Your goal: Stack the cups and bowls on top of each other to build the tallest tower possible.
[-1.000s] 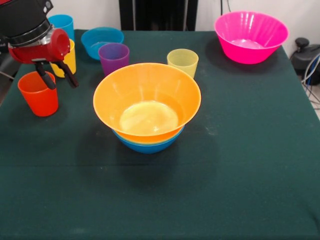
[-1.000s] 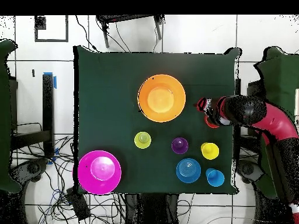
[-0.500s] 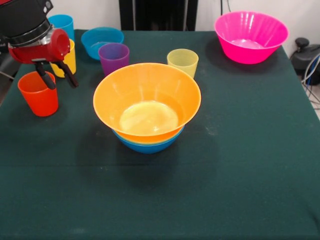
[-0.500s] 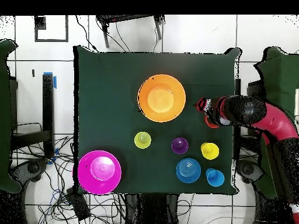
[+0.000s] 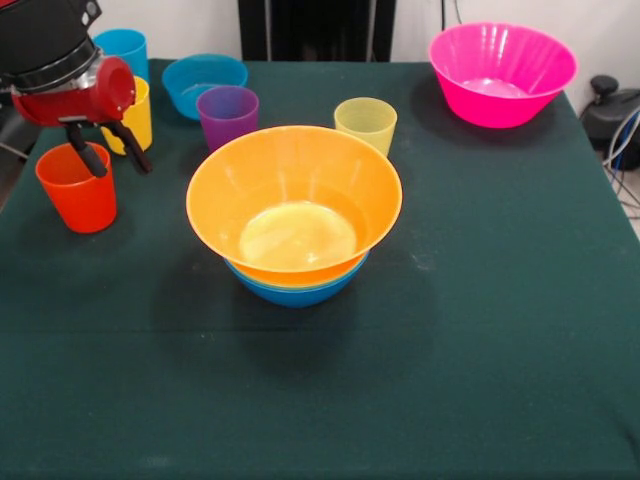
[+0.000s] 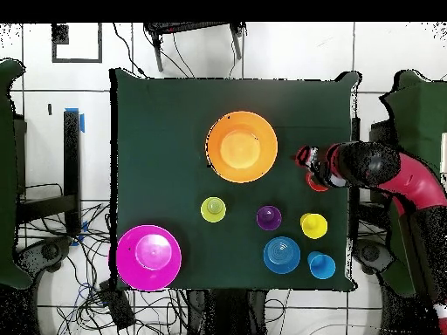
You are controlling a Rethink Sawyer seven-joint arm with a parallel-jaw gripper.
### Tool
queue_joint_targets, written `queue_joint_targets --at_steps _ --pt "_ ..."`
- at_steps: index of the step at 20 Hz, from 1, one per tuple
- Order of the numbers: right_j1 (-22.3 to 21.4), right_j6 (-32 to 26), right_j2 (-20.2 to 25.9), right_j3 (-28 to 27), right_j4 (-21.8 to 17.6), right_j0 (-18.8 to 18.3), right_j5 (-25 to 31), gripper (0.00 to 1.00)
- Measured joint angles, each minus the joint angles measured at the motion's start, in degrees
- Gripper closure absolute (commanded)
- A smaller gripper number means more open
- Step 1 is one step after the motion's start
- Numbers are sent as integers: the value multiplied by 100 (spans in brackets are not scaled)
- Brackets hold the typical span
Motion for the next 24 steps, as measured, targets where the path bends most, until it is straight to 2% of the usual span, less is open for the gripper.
queue_joint_targets --at_steps 11,15,24 --pt "102 -41 -1 -777 -25 25 825 0" --pt "284 -231 1 -1434 -56 83 1278 0" --pt "417 -528 1 -1998 -391 192 1400 0"
